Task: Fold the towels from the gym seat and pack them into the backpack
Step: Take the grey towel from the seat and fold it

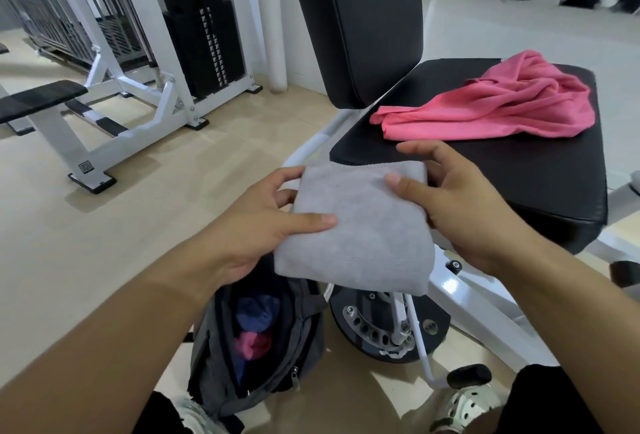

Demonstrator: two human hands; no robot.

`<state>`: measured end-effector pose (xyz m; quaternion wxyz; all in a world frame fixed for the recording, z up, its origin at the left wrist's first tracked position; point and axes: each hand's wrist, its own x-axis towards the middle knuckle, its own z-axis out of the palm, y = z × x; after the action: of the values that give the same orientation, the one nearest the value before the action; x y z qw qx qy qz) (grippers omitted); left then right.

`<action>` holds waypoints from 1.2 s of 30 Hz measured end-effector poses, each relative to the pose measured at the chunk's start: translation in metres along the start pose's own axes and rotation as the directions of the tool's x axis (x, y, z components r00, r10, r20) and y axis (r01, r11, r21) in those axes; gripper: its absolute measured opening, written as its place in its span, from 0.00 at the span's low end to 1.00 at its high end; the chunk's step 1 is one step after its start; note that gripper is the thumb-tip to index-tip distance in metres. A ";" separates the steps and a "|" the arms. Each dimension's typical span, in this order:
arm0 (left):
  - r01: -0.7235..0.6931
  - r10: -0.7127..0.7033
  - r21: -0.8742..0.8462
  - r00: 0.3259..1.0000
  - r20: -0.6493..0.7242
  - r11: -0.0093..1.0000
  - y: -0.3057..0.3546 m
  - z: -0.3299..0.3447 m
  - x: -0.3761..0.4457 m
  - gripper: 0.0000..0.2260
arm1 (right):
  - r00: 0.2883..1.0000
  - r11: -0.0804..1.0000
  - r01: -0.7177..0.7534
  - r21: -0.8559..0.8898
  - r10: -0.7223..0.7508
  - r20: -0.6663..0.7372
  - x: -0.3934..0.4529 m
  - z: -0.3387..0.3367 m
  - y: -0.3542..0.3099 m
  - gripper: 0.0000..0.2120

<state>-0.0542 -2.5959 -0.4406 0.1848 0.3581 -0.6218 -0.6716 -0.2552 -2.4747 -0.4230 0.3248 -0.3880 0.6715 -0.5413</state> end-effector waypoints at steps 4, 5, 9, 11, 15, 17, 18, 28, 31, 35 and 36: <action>-0.052 0.029 -0.163 0.990 -0.136 0.985 0.000 0.001 0.006 0.36 | 0.992 0.969 -0.084 0.231 0.060 0.108 -0.001 -0.006 -0.006 0.32; -0.055 0.029 -0.166 0.987 -0.156 0.985 -0.001 0.002 0.008 0.35 | 0.990 0.979 -0.093 0.179 0.071 0.126 -0.002 -0.007 -0.006 0.33; -0.029 0.016 -0.082 0.987 -0.159 0.996 -0.005 0.000 0.011 0.32 | 0.996 0.995 -0.092 0.030 0.092 0.018 -0.004 -0.003 -0.005 0.29; -0.034 0.027 -0.039 0.986 -0.166 0.999 -0.006 -0.002 0.011 0.31 | 0.996 0.996 -0.086 -0.015 0.086 0.023 -0.006 -0.003 -0.006 0.28; -0.070 0.092 0.110 0.973 -0.213 0.991 -0.009 -0.002 0.010 0.32 | 0.999 0.898 0.016 -0.440 0.000 0.037 -0.011 -0.007 -0.005 0.27; -0.091 0.124 0.149 0.965 -0.232 0.985 -0.011 -0.001 0.009 0.32 | 0.986 0.633 0.088 -0.769 -0.168 -0.025 -0.017 -0.006 -0.007 0.26; -0.096 0.134 0.165 0.962 -0.236 0.982 -0.010 -0.001 0.009 0.32 | 0.958 0.550 0.138 -0.823 -0.284 -0.029 -0.021 -0.004 -0.009 0.24; -0.447 0.577 0.670 0.816 0.034 0.593 -0.005 0.003 0.001 0.25 | 0.934 0.617 0.304 -0.725 -0.044 0.354 -0.028 0.020 0.008 0.45; -0.398 0.281 0.820 0.911 0.301 0.411 -0.013 0.005 0.000 0.55 | 0.949 0.595 0.288 -0.751 -0.069 0.309 -0.029 0.023 0.008 0.48; -0.454 0.362 0.867 0.859 0.363 0.208 -0.031 0.003 0.016 0.62 | 0.947 0.608 0.255 -0.752 0.002 0.323 -0.030 0.022 0.000 0.39; -0.463 0.387 0.863 0.847 0.363 0.203 -0.034 0.004 0.020 0.61 | 0.951 0.646 0.245 -0.723 -0.015 0.309 -0.027 0.021 -0.003 0.34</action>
<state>-0.0639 -2.6018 -0.4788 0.1031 0.1898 -0.9680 -0.1279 -0.2236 -2.4612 -0.4237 0.1845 -0.6065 0.7530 -0.1766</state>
